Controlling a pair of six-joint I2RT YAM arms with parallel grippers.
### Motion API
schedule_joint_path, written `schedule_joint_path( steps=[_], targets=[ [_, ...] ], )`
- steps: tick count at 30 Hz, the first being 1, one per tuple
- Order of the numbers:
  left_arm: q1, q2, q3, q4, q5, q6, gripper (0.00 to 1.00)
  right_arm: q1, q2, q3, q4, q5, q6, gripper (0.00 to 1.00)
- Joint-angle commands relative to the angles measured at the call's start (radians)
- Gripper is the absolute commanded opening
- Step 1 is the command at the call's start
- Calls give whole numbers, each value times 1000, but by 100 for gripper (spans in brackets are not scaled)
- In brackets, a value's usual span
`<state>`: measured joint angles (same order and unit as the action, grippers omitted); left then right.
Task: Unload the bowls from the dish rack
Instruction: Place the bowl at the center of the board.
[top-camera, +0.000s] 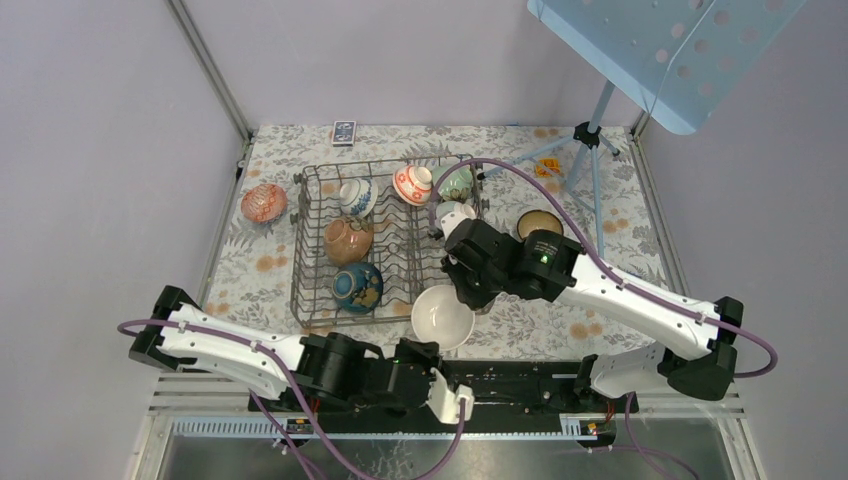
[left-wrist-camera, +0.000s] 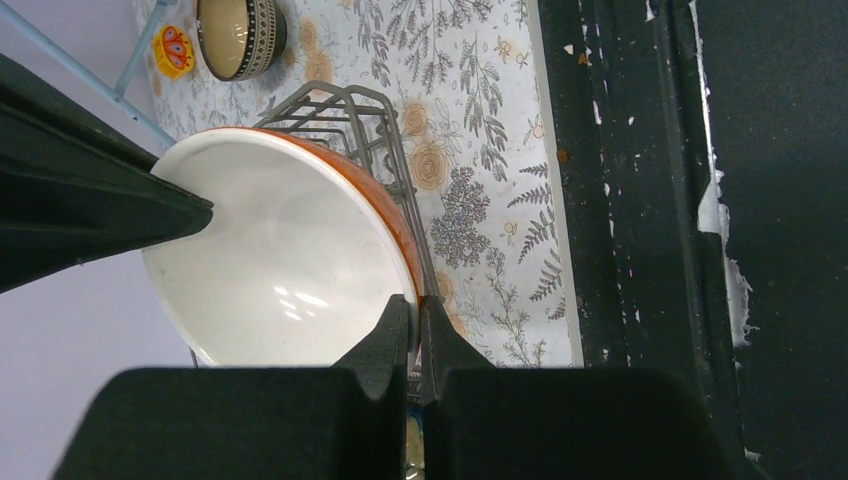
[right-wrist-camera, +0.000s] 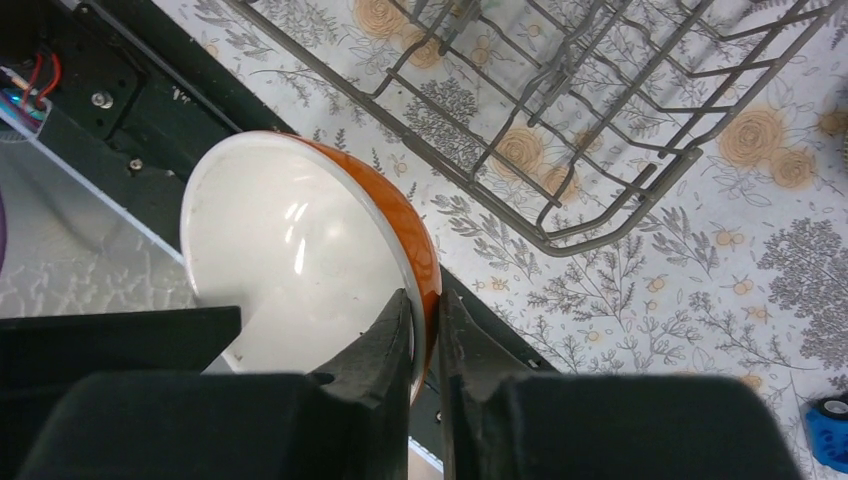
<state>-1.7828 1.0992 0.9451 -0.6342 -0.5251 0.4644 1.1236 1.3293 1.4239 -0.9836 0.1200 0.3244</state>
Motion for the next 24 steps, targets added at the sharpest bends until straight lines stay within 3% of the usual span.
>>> schedule_joint_path(
  steps=[1, 2, 4, 6, 8, 10, 11, 12, 21, 24],
  targets=[
    [-7, -35, 12, 47, -56, -46, 0, 15, 7, 11, 16, 31, 28, 6],
    [-7, -38, 10, 56, -72, -55, 0, 15, 6, 14, 16, 38, 34, 0],
    [-7, -51, 7, 78, -108, -79, 0, 15, 1, 21, 16, 58, 42, 0],
    [-8, -63, 7, 106, -150, -111, 14, 15, -8, 29, 21, 75, 54, 0],
    [-7, -71, 15, 125, -195, -157, 47, 14, -21, 31, 28, 103, 70, 0],
    [-7, -74, 31, 128, -226, -206, 68, 15, -43, 19, 43, 142, 90, 0],
    [-7, -77, 39, 124, -232, -228, 87, 15, -57, 11, 56, 165, 103, 0],
    [-7, -81, 47, 119, -240, -253, 97, 15, -70, -1, 65, 187, 116, 0],
    [24, -133, 86, 129, -464, -587, 99, 15, -251, -158, 149, 456, 222, 0],
    [146, -122, 219, -21, -575, -883, 99, 15, -281, -198, 146, 533, 261, 0]
  ],
)
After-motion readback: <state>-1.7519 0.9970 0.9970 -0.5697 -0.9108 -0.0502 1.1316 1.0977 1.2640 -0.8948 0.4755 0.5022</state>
